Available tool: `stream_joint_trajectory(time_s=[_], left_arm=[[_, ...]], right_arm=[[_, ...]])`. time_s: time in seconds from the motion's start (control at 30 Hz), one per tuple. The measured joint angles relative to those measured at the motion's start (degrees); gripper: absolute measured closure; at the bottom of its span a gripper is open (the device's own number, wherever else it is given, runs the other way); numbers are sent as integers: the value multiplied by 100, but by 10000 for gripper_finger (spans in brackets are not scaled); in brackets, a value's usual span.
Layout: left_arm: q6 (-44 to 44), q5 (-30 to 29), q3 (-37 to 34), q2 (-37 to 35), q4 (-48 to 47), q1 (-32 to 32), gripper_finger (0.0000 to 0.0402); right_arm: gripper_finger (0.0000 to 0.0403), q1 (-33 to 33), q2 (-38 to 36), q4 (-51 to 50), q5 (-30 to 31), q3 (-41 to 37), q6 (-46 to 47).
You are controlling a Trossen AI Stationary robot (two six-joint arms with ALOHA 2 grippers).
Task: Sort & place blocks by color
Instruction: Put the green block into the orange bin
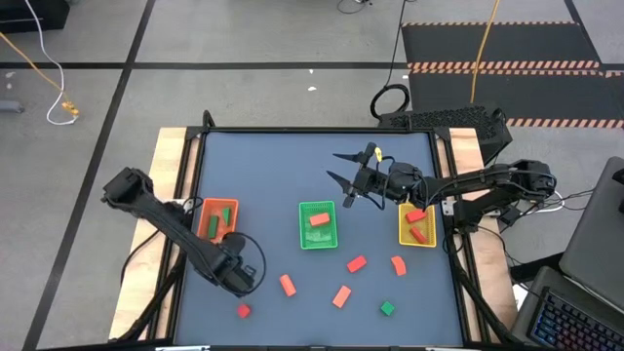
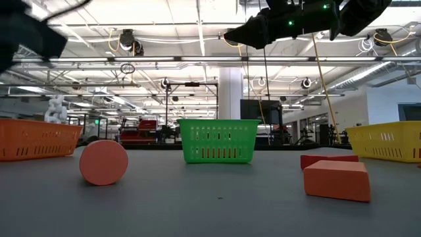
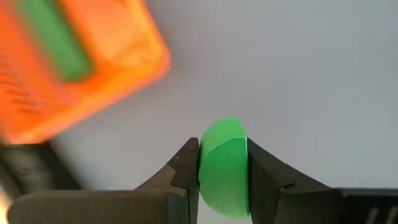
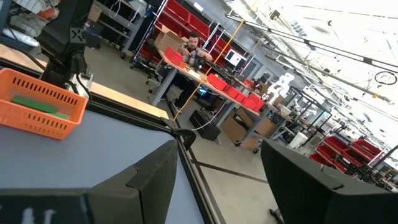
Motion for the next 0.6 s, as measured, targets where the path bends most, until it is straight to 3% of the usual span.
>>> stream_joint_trajectory(time_s=[0.2,0.33,0.6], left_arm=[[-171,-1059,881,-410,-2247,146,315],[34,-1499,669,-754,-2087,434,315],[407,-1530,-41,-772,-2085,966,315]], right_arm=[[177,1,0,2,-2,0,-1],[177,1,0,2,-2,0,-1],[176,-1,0,0,-1,0,0]])
